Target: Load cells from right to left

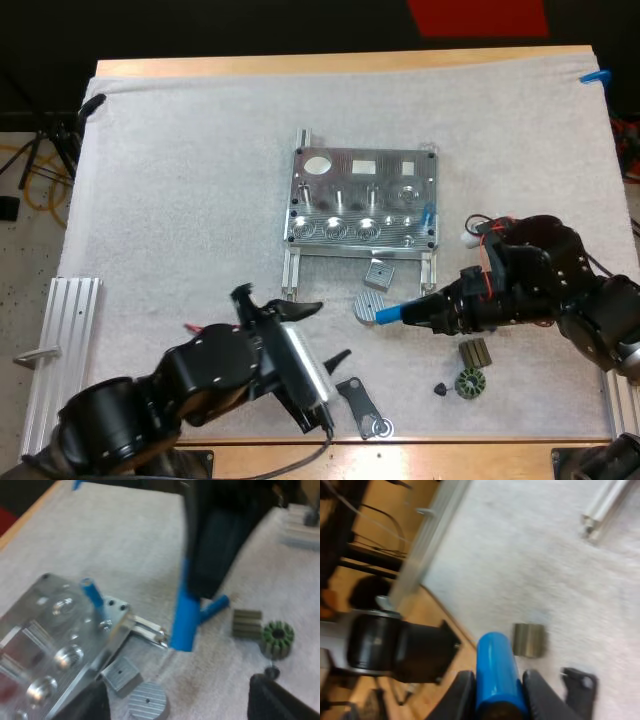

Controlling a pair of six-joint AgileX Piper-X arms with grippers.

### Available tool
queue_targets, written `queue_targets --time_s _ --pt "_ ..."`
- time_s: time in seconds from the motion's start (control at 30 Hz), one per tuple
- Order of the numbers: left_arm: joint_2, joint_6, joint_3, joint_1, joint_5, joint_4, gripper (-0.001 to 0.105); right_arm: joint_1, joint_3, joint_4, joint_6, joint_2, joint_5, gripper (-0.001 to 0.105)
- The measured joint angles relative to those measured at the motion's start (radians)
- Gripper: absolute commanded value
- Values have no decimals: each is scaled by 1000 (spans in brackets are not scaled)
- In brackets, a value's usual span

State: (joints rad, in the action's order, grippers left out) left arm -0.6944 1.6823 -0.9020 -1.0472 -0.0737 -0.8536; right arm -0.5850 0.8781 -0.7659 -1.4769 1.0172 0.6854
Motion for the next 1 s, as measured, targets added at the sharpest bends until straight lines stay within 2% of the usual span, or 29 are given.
queue_targets --time_s 0.13,0.3,0.47,0.53,0.7,0.77,0.87,1.0 --pt "34 96 0 0 -53 -6 58 0 0 -39 -46 0 -44 9" --pt "41 181 0 0 -74 -6 58 0 0 -46 -64 0 -74 9" --pt "41 367 0 0 -128 -14 58 0 32 -119 -165 0 -179 9" --pt "41 411 0 0 -149 -14 58 0 52 -151 -189 0 -207 9" --pt "41 447 0 0 -238 -28 58 0 94 -208 -235 0 -283 9" --pt "41 468 0 0 -294 -73 58 0 111 -230 -237 0 -296 9" --pt "41 488 0 0 -323 -122 58 0 135 -257 -242 0 -326 9" --pt "41 488 0 0 -325 -127 58 0 159 -286 -247 0 -338 9"
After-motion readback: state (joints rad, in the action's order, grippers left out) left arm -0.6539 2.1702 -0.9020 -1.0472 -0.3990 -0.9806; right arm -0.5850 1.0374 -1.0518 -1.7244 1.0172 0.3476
